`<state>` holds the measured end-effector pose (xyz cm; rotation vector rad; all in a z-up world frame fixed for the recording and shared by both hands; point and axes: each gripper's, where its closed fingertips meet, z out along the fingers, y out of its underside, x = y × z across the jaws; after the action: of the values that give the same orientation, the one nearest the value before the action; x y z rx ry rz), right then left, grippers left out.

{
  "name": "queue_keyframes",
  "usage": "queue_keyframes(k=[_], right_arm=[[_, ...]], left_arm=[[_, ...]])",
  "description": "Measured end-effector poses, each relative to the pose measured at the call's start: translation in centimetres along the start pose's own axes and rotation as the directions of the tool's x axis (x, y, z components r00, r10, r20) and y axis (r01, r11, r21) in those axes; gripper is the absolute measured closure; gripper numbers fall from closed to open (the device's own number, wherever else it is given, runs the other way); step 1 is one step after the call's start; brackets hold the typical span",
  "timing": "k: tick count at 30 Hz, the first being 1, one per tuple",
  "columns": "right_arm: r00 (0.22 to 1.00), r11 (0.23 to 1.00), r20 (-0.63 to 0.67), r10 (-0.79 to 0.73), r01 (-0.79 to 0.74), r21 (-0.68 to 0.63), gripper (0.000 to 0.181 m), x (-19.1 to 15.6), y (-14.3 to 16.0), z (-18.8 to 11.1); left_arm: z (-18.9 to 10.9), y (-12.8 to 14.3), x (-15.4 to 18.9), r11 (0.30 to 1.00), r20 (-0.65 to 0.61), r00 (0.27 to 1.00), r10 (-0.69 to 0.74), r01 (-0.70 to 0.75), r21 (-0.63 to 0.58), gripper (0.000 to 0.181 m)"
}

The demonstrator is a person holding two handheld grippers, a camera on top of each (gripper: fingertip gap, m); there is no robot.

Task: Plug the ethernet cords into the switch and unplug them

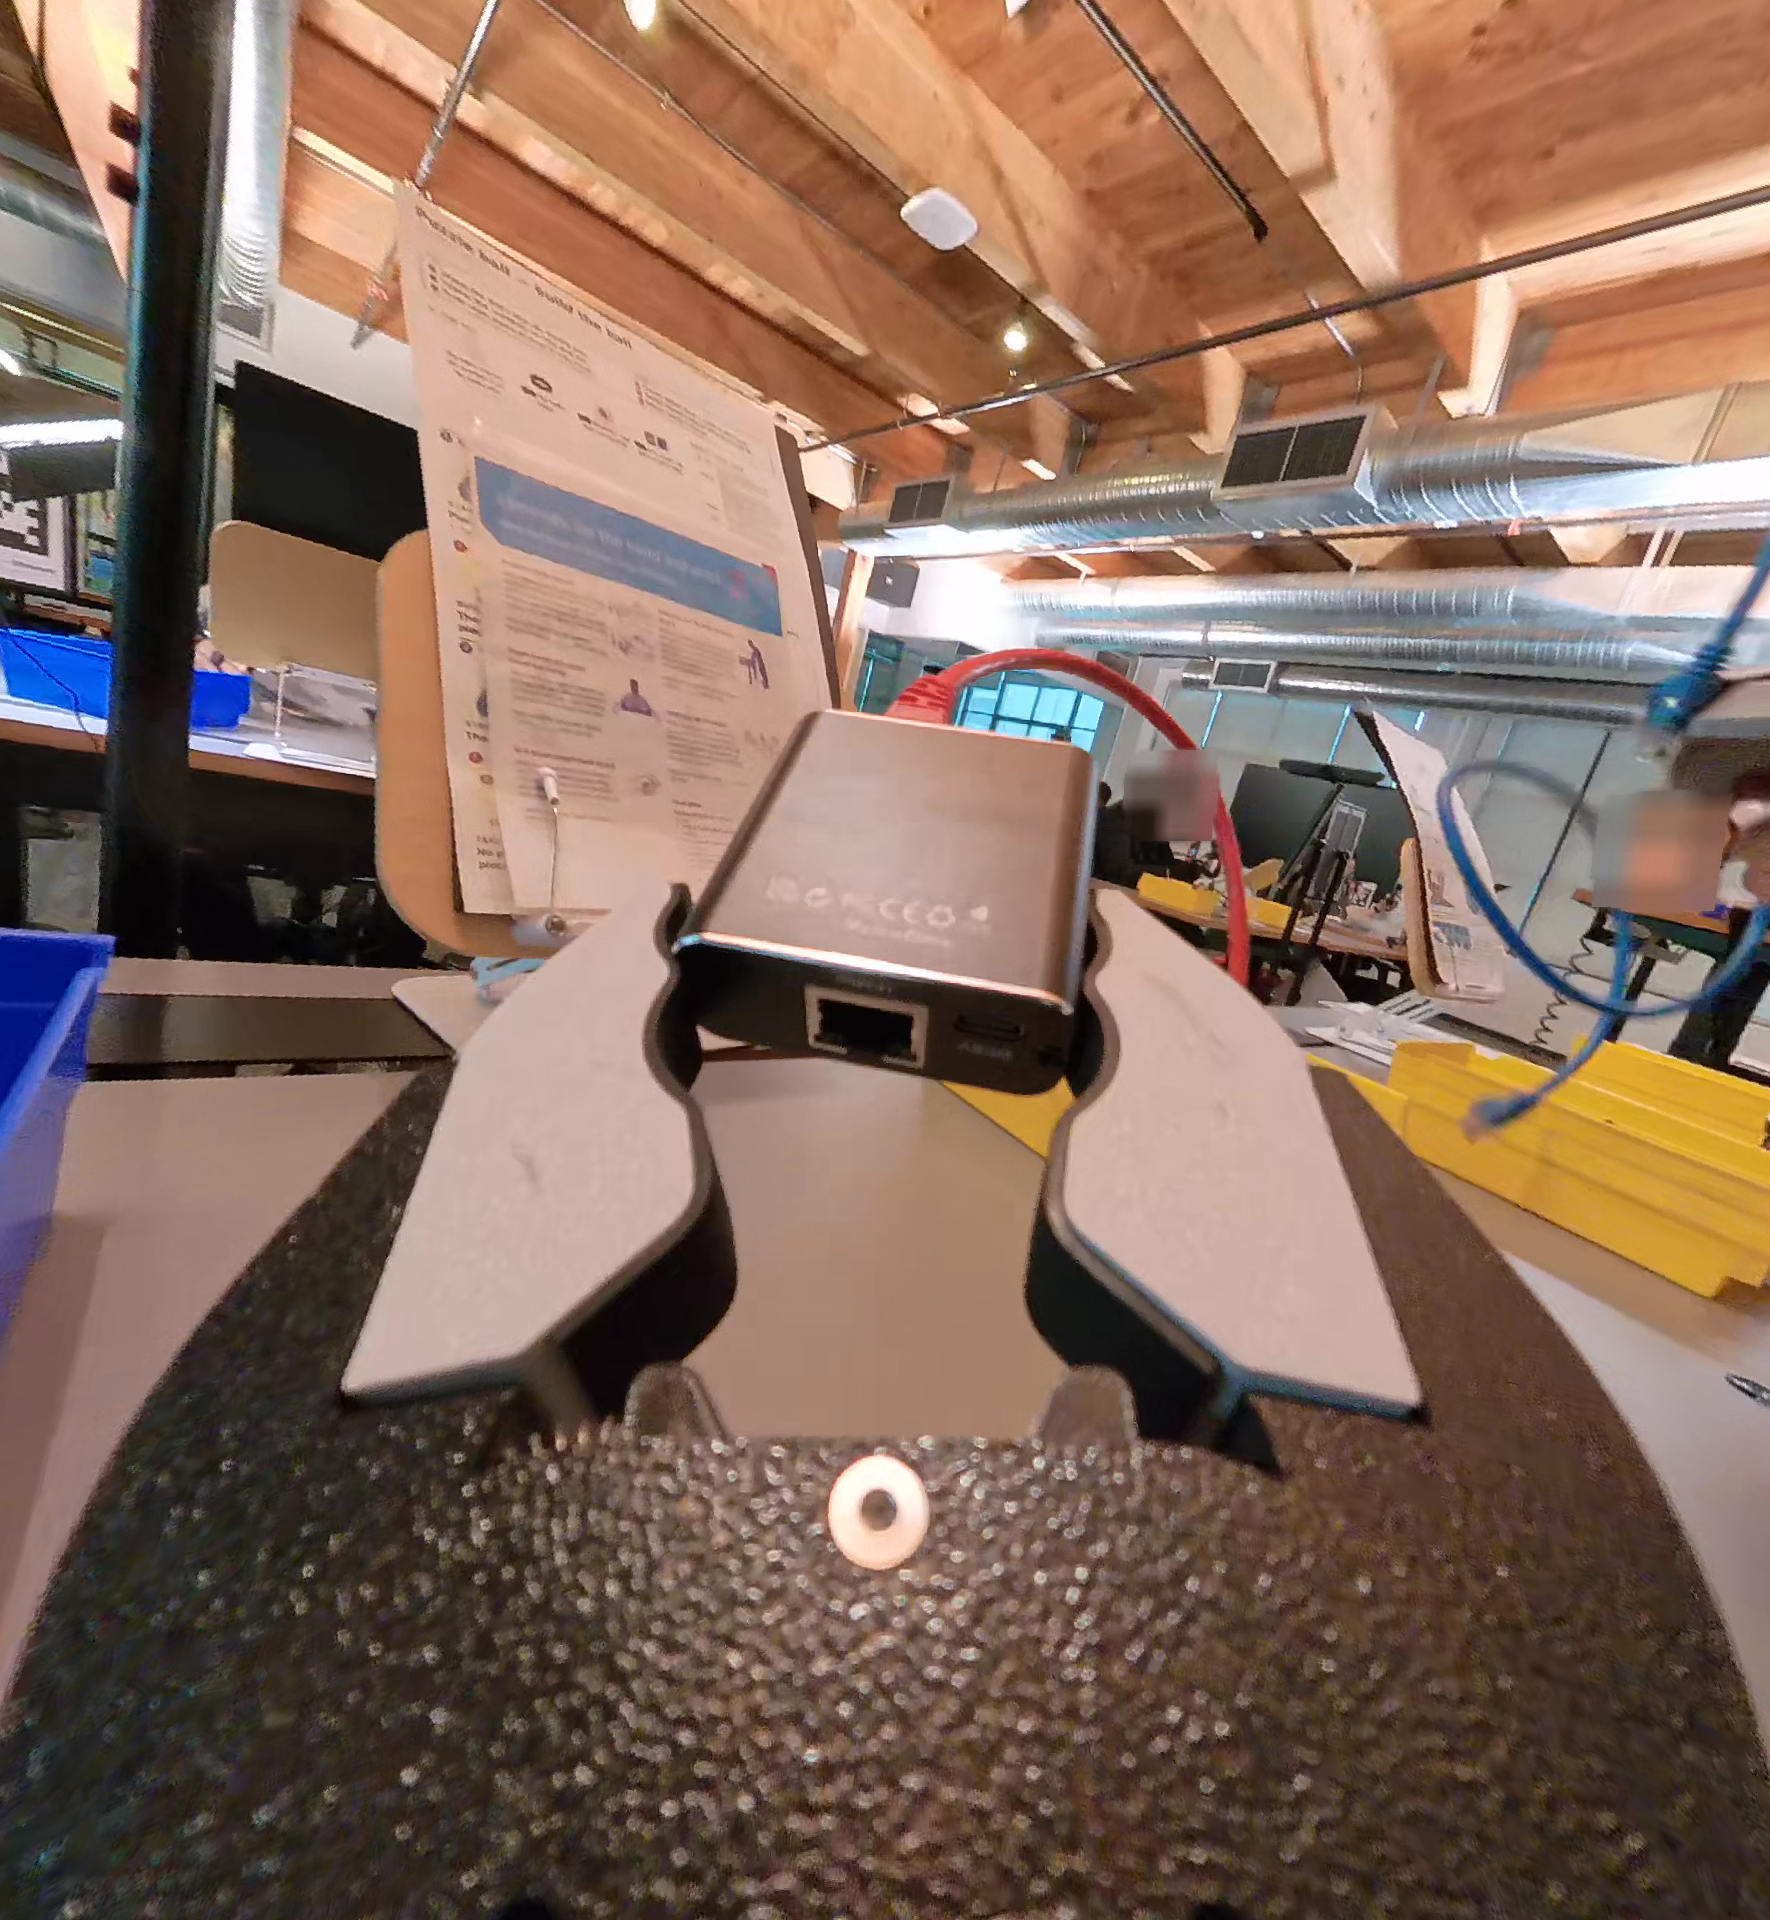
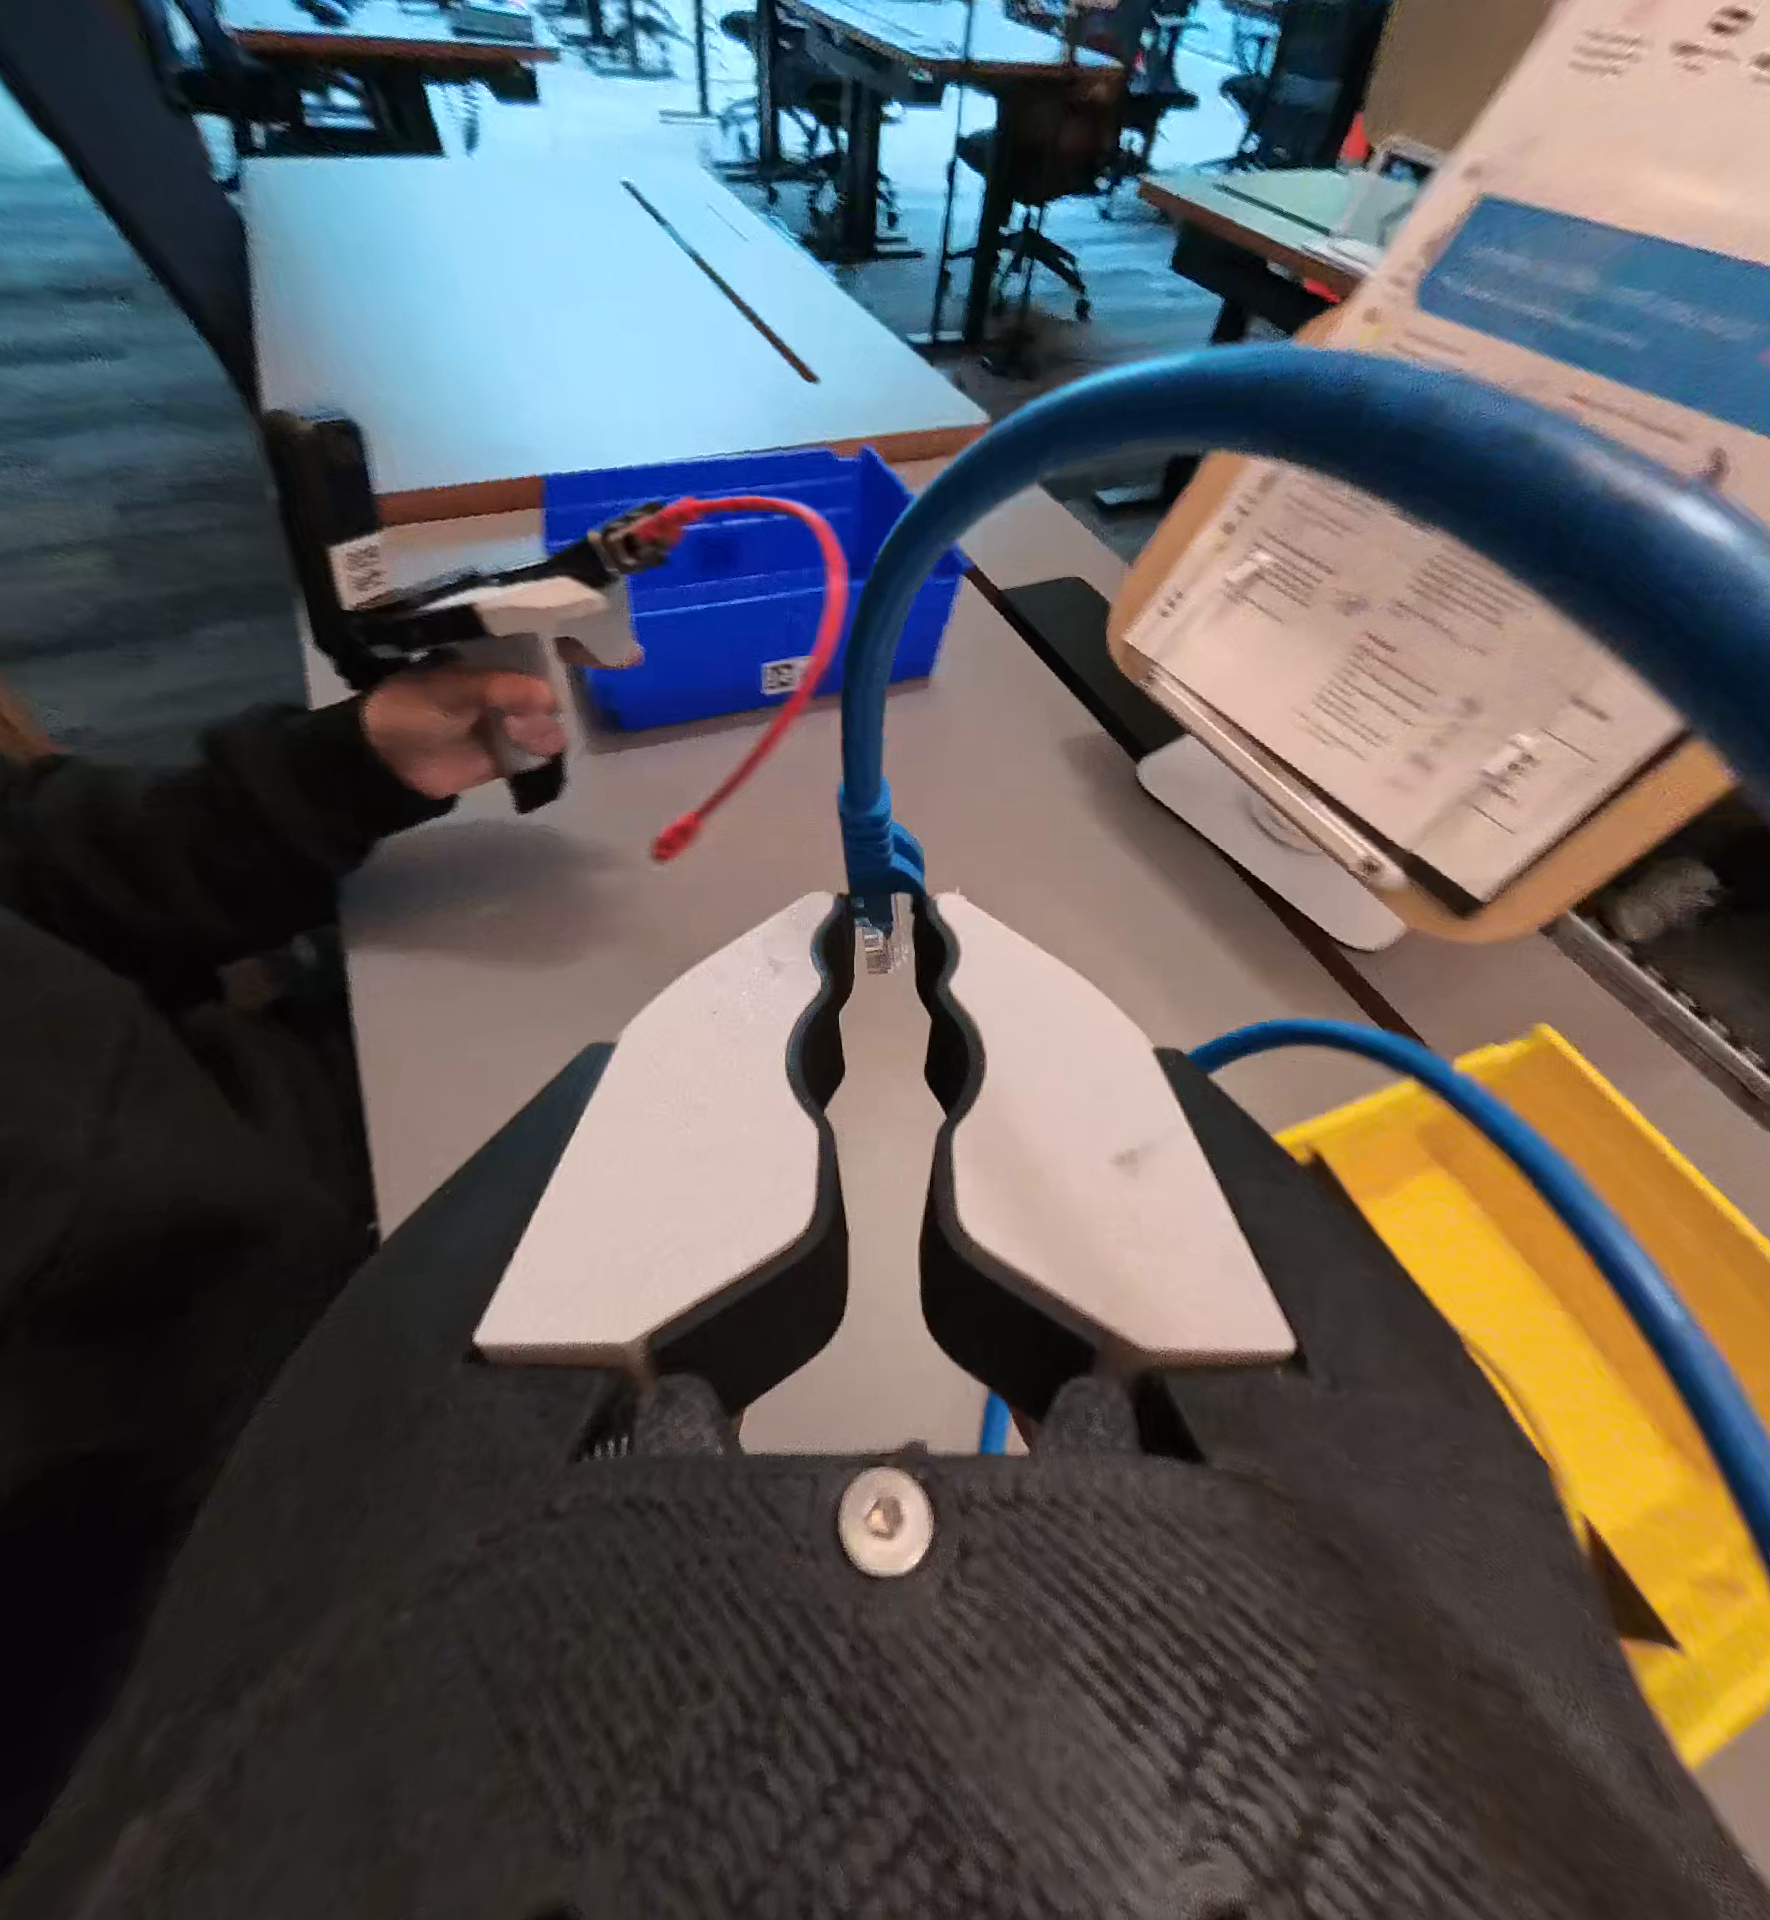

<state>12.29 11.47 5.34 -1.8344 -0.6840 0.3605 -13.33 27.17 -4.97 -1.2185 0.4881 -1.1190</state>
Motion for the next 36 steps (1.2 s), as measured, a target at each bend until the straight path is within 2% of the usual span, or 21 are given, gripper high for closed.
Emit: queue_keyframes(k=[6,12,15,17,19,22,23,24,26,28,30,31,33,35,36], right_arm=[[0.982,0.982,-0.031,0.187,-0.188,-0.013,0.17,6.8,3.3,0.4],[0.946,0.962,-0.185,0.265,-0.273,-0.02,0.17,12.6,9.8,2.3],[0.914,0.93,-0.2,0.353,-0.366,-0.031,0.17,13.8,12.9,3.4],[0.891,0.899,-0.228,0.392,-0.424,-0.109,0.17,14.2,15.7,3.9],[0.866,0.867,-0.284,0.413,-0.468,-0.168,0.17,14.6,18.1,4.0],[0.824,0.832,-0.362,0.436,-0.523,-0.188,0.17,15.3,20.3,3.7],[0.802,0.812,-0.368,0.471,-0.557,-0.175,0.166,15.3,20.5,3.6],[0.776,0.789,-0.378,0.505,-0.592,-0.161,0.147,15.2,20.6,3.4],[0.759,0.775,-0.386,0.524,-0.613,-0.153,0.116,14.6,20.1,2.7],[0.771,0.797,-0.408,0.489,-0.585,-0.151,0.087,13.8,19.1,1.6],[0.788,0.842,-0.403,0.467,-0.535,-0.072,0.084,12.2,16.6,1.1],[0.808,0.863,-0.352,0.472,-0.506,-0.003,0.09,10.5,14.7,1.6],[0.865,0.878,-0.15,0.479,-0.472,0.081,0.105,4.8,11.7,4.0],[0.883,0.881,0.105,0.458,-0.467,0.083,0.105,-2.3,10.4,7.3],[0.866,0.876,0.237,0.441,-0.472,0.093,0.105,-5.8,9.8,8.8]], left_arm=[[0.3,1.0,0.6,0.999,-0.02,1.0,0.017,-0.018,-0.03,0.113],[0.5,1.9,0.9,0.998,-0.047,0.999,0.014,-0.017,-0.056,0.113],[0.6,2.2,1.1,0.998,-0.055,0.998,0.009,-0.012,-0.059,0.113],[0.6,2.4,1.0,0.998,-0.054,0.998,0.02,-0.023,-0.065,0.113],[0.6,2.5,1.0,0.997,-0.056,0.998,0.018,-0.022,-0.071,0.113],[0.6,2.8,1.0,0.996,-0.059,0.998,0.033,-0.038,-0.079,0.113],[0.7,3.0,1.1,0.995,-0.066,0.997,0.037,-0.043,-0.088,0.113],[0.7,3.2,1.3,0.994,-0.078,0.996,0.041,-0.048,-0.097,0.113],[0.8,3.7,1.8,0.99,-0.11,0.992,0.065,-0.078,-0.114,0.113],[0.8,4.2,2.2,0.983,-0.134,0.986,0.103,-0.121,-0.137,0.113],[0.9,4.7,2.2,0.977,-0.142,0.983,0.12,-0.142,-0.158,0.113],[0.9,5.1,2.3,0.975,-0.146,0.982,0.117,-0.141,-0.171,0.113],[1.0,6.0,2.4,0.969,-0.155,0.981,0.114,-0.145,-0.2,0.113],[1.2,7.2,2.8,0.961,-0.164,0.98,0.113,-0.15,-0.233,0.113],[1.3,7.7,3.1,0.958,-0.174,0.979,0.108,-0.149,-0.245,0.113]])
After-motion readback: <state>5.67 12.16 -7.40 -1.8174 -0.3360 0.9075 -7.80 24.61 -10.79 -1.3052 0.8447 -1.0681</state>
